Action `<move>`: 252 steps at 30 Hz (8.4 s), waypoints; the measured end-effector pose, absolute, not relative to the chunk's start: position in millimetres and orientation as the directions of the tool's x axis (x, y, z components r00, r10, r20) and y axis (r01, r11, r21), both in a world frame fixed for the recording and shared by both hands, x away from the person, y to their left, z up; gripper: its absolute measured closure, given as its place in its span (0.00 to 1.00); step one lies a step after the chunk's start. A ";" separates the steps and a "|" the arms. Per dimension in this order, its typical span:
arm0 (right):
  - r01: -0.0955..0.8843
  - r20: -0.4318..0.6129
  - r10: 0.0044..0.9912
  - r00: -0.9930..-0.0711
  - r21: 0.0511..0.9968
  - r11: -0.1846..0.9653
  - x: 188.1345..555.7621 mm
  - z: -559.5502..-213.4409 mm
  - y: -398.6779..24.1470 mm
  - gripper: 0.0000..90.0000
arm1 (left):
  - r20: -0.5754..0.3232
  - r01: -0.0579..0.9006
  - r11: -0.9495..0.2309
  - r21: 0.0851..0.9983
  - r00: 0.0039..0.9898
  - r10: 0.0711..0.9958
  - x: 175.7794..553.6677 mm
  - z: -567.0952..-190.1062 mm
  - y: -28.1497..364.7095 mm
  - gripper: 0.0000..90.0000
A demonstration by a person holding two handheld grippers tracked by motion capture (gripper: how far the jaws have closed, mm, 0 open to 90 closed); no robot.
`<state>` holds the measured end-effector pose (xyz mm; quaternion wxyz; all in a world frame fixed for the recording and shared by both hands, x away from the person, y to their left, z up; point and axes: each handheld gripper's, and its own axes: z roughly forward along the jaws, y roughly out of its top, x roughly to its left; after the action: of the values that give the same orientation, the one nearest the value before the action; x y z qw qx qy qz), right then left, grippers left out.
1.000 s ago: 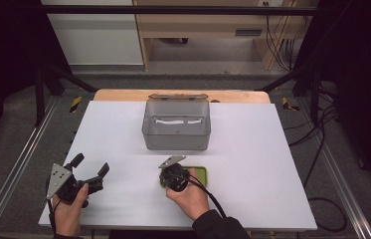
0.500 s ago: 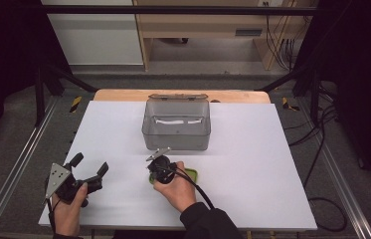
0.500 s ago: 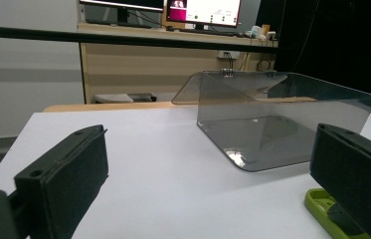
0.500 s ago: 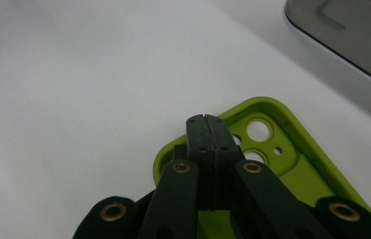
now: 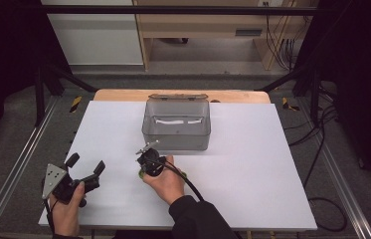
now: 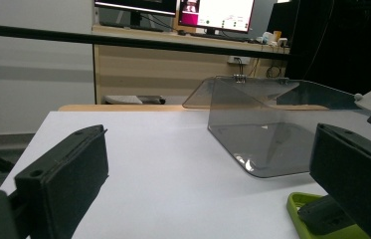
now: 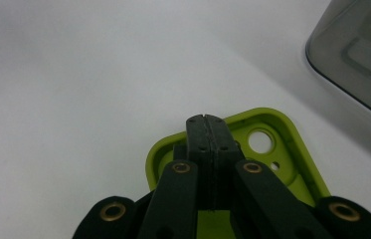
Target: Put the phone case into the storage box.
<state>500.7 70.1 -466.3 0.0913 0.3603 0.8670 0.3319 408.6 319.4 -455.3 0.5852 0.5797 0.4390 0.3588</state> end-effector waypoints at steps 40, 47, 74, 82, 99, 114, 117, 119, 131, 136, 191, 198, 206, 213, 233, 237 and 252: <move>0.334 -0.042 0.570 -0.821 0.774 0.538 459.7 -418.6 20.3 0.38 | -0.086 0.099 0.052 0.994 0.378 0.922 410.3 -456.3 313.7 0.02; 0.319 -0.056 0.595 -0.802 0.801 0.507 446.5 -427.9 1.5 0.06 | -0.075 0.099 0.040 0.994 0.382 0.921 410.4 -456.5 312.0 0.02; 0.358 -0.028 0.536 -0.844 0.714 0.602 423.5 -470.5 -16.2 0.42 | -0.028 0.103 -0.016 0.995 0.409 0.912 410.8 -457.4 304.1 0.01; 0.345 -0.035 0.514 -0.857 0.702 0.623 423.5 -474.8 -13.1 0.70 | -0.031 0.104 -0.013 0.994 0.411 0.911 410.4 -457.3 303.7 0.01; 0.265 -0.157 0.501 -0.851 0.695 0.669 420.0 -477.0 -10.7 0.95 | -0.027 0.109 -0.021 0.994 0.418 0.908 410.4 -457.8 300.7 0.02; 0.315 -0.092 0.533 -0.841 0.718 0.620 422.1 -477.7 -14.3 0.98 | -0.036 0.120 -0.016 0.993 0.423 0.905 409.4 -457.3 299.9 0.02; 0.333 -0.042 0.544 -0.838 0.751 0.571 421.0 -476.4 -16.6 0.98 | -0.062 0.124 0.010 0.992 0.423 0.904 408.3 -456.0 301.4 0.02; 0.331 -0.030 0.552 -0.833 0.772 0.543 419.1 -473.7 -17.2 0.98 | -0.067 0.123 0.017 0.992 0.421 0.904 407.5 -454.8 301.9 0.02; 0.324 0.074 0.615 -0.785 0.896 0.305 414.3 -458.9 -15.5 0.98 | -0.151 0.122 0.106 0.987 0.462 0.874 395.7 -444.5 289.1 0.02; 0.308 0.096 0.621 -0.778 0.920 0.244 412.3 -457.4 -7.6 0.98 | -0.167 0.127 0.121 0.984 0.467 0.868 393.8 -442.0 279.6 0.01; 0.276 0.192 0.573 -0.797 0.959 0.062 399.6 -454.4 58.6 0.98 | -0.524 0.284 0.440 0.852 0.451 0.722 399.7 -461.6 272.0 0.64; 0.285 0.205 0.567 -0.798 0.957 0.055 399.5 -453.7 63.3 0.98 | -0.556 0.303 0.466 0.831 0.444 0.703 399.8 -463.4 273.9 0.71; 0.290 0.206 0.564 -0.800 0.955 0.062 398.9 -453.9 67.9 0.98 | -0.594 0.315 0.504 0.804 0.426 0.682 399.5 -465.7 277.7 0.75; 0.310 0.214 0.567 -0.796 0.948 0.077 398.9 -457.9 72.2 0.98 | -0.649 0.348 0.549 0.760 0.414 0.638 399.8 -469.8 281.3 0.80; 0.306 0.190 0.553 -0.811 0.944 0.125 401.8 -457.3 80.1 0.82 | -0.644 0.342 0.546 0.765 0.418 0.641 397.3 -467.3 283.9 0.86; 0.284 0.159 0.561 -0.813 0.948 0.144 401.6 -454.5 79.1 0.74 | -0.625 0.325 0.534 0.780 0.408 0.665 396.9 -466.6 284.9 0.86; 0.228 0.031 0.611 -0.791 0.942 0.247 407.0 -447.8 69.7 0.51 | -0.606 0.299 0.527 0.796 0.374 0.702 395.6 -465.9 290.4 0.86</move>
<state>407.0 69.7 -447.8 0.1743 0.2722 0.7703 0.5497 395.6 290.4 -465.9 0.6869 0.4636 0.5400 0.1469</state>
